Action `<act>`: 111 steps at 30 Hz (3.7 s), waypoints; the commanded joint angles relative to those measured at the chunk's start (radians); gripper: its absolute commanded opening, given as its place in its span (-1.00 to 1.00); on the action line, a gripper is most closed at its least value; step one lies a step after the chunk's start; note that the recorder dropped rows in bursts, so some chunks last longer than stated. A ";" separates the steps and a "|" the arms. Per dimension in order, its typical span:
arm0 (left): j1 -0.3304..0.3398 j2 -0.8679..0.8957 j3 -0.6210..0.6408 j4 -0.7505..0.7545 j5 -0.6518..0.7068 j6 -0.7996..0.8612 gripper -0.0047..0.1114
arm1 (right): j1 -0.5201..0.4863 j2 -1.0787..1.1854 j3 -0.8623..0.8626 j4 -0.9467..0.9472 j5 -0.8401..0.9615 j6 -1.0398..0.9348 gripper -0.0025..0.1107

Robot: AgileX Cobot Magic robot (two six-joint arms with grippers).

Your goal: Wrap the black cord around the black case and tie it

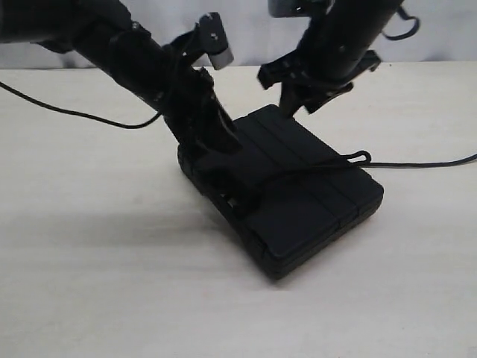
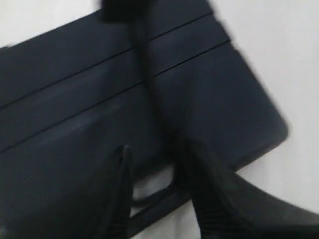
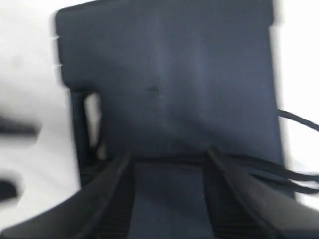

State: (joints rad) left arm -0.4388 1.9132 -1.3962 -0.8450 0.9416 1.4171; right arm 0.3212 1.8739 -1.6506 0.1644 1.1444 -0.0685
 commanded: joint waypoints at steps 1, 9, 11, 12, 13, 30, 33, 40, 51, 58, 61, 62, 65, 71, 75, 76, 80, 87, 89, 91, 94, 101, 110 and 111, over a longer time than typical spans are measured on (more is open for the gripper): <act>-0.040 0.070 0.001 -0.151 0.084 0.202 -0.31 | -0.161 -0.025 0.005 -0.023 0.062 0.006 -0.21; -0.131 0.153 0.001 -0.134 -0.127 0.239 0.14 | -0.372 -0.025 0.110 -0.016 -0.031 0.004 -0.21; -0.152 0.158 0.001 -0.091 -0.242 0.226 0.15 | -0.409 -0.025 0.144 -0.016 -0.071 0.004 -0.21; -0.158 0.163 0.001 -0.072 -0.290 0.224 0.15 | -0.424 -0.025 0.162 -0.016 -0.087 0.004 -0.21; -0.163 0.170 0.001 -0.067 -0.328 0.224 0.15 | -0.437 -0.025 0.180 -0.016 -0.100 0.004 -0.21; -0.164 0.213 0.001 0.069 -0.431 0.117 -0.77 | -0.341 0.105 0.390 0.216 -0.239 -0.344 -0.88; -0.164 0.213 0.001 0.134 -0.443 0.069 -0.88 | -0.263 0.114 0.390 0.212 -0.231 -0.344 -0.88; -0.120 0.213 0.001 0.127 -0.414 0.068 -0.88 | -0.148 0.104 0.375 0.183 -0.175 -0.344 -0.88; -0.091 0.202 -0.002 -0.178 -0.436 0.074 -0.88 | -0.401 -0.137 0.414 -0.258 -0.301 0.125 -0.88; -0.091 0.189 -0.002 -0.283 -0.419 0.072 -0.88 | -0.733 -0.142 0.608 -0.064 -0.479 0.113 -0.49; -0.091 0.189 -0.002 -0.282 -0.419 0.074 -0.88 | -0.803 -0.142 0.649 0.034 -0.513 0.075 -0.29; -0.091 0.189 -0.002 -0.282 -0.419 0.074 -0.88 | -0.821 -0.142 0.660 0.077 -0.537 0.068 -0.23; -0.091 0.189 -0.002 -0.282 -0.409 0.074 -0.88 | -0.840 -0.139 0.681 0.247 -0.614 -0.048 -0.13; -0.091 0.189 -0.002 -0.282 -0.407 0.074 -0.88 | -0.840 -0.050 0.677 0.670 -0.646 -0.387 -0.12; -0.091 0.189 -0.002 -0.282 -0.407 0.076 -0.88 | -0.841 0.021 0.675 0.701 -0.651 -0.416 -0.12; -0.091 0.189 -0.002 -0.282 -0.407 0.076 -0.88 | -0.842 0.033 0.669 0.699 -0.653 -0.416 -0.12; -0.091 0.189 -0.002 -0.282 -0.416 0.077 -0.88 | -0.842 0.042 0.627 0.648 -0.640 -0.401 -0.12; -0.091 0.189 -0.002 -0.282 -0.433 0.077 -0.88 | -0.842 0.078 0.617 0.502 -0.725 -0.249 -0.14; -0.091 0.189 -0.002 -0.282 -0.433 0.077 -0.88 | -0.842 0.099 0.615 0.547 -0.749 -0.273 -0.15; -0.091 0.189 -0.002 -0.282 -0.433 0.077 -0.88 | -0.842 0.114 0.615 0.609 -0.766 -0.330 -0.15; -0.091 0.189 -0.002 -0.282 -0.435 0.077 -0.88 | -0.842 0.139 0.611 0.694 -0.784 -0.406 -0.15; -0.091 0.189 -0.002 -0.282 -0.440 0.077 -0.88 | -0.842 0.254 0.524 0.719 -0.619 -0.457 -0.29; -0.091 0.189 -0.002 -0.282 -0.443 0.077 -0.88 | -0.842 0.283 0.512 0.789 -0.541 -0.631 -0.88; -0.091 0.189 -0.002 -0.282 -0.443 0.077 -0.88 | -0.836 0.283 0.512 0.821 -0.528 -0.663 -0.88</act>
State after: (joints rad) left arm -0.5332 2.1149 -1.3989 -1.1134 0.5029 1.4943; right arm -0.5227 2.1155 -1.1567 0.9725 0.5571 -0.6467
